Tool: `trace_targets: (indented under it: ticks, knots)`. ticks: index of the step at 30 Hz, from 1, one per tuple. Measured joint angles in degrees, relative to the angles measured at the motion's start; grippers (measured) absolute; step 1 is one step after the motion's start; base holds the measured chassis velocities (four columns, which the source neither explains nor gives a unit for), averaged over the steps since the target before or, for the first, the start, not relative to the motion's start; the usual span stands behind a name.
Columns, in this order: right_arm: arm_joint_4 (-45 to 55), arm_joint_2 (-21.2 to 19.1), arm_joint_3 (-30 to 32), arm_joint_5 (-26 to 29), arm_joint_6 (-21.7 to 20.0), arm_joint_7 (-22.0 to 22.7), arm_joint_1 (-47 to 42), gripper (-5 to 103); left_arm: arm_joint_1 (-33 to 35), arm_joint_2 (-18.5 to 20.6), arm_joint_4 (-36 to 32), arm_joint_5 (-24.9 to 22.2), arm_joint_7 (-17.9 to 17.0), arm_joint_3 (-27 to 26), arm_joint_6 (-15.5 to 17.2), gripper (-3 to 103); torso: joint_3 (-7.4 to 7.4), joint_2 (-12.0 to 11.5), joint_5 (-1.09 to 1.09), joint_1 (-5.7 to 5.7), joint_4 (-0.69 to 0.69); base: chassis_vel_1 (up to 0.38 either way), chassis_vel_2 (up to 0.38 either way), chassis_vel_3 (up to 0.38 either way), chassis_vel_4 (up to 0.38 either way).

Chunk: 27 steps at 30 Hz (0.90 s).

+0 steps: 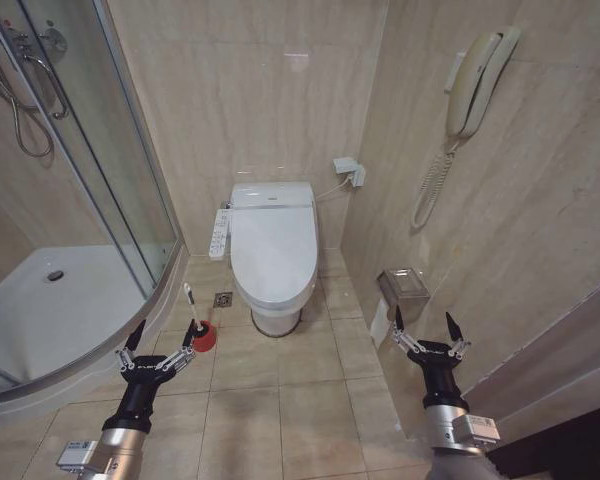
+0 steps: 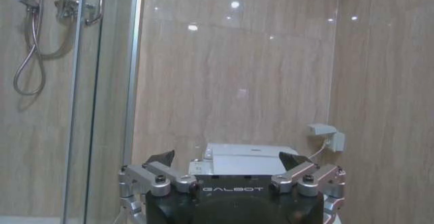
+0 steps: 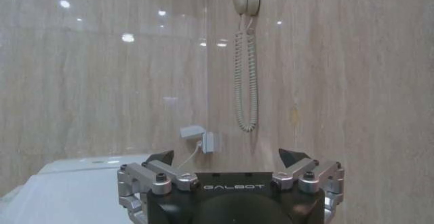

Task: Open the toilet lid, clean the toilet bowl with a toilet brush, close the toilet lid, and flush.

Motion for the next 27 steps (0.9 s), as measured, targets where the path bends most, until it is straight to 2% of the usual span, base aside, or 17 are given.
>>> trace_targets:
  ticks: [20, 27]
  knots:
    - [0.00, 0.00, 0.00, 0.00, 0.00, 0.00, 0.00, 100, 0.01, 0.00, 0.00, 0.00, 0.00, 0.00, 0.00, 100, -0.01, 0.00, 0.00, -0.02, 0.00, 0.000, 0.000, 0.000, 0.000]
    - [0.00, 0.00, 0.00, 0.00, 0.00, 0.00, 0.01, 100, 0.00, 0.00, 0.00, 0.00, 0.00, 0.00, 0.00, 100, 0.01, -0.02, 0.00, 0.03, 0.00, -0.087, 0.057, 0.111, -0.050]
